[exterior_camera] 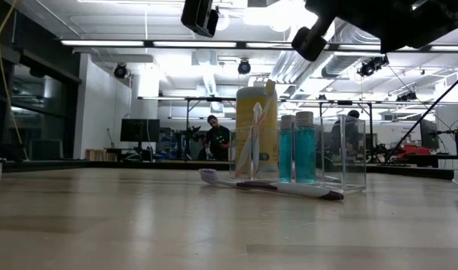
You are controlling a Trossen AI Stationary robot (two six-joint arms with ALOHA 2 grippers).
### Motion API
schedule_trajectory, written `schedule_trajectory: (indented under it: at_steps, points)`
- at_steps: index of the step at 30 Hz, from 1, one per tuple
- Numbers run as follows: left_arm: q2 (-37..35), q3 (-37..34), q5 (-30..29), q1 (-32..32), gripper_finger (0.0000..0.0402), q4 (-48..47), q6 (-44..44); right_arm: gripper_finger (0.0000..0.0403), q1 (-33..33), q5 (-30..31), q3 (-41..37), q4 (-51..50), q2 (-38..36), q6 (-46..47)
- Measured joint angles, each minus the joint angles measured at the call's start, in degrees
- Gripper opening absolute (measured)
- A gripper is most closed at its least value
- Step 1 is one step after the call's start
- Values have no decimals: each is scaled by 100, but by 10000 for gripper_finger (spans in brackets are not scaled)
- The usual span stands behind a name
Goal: Pick & Place toothbrushing station
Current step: Put the orange toothbrush into the top compartment of the transparent organizer
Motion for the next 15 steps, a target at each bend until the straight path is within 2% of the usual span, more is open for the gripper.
schedule_trajectory:
  at_steps: [8, 11, 15]
  points:
    - [2, -2, -258, -171, 67, 2, 153, 4, 315, 173, 2, -237, -7, 253]
    - [2, 0, -586, -263, 68, 3, -30, 4, 373, 244, 2, -364, -7, 193]
    - [2, -2, -1402, -518, 66, 10, -650, 4, 238, 292, 2, -547, -7, -212]
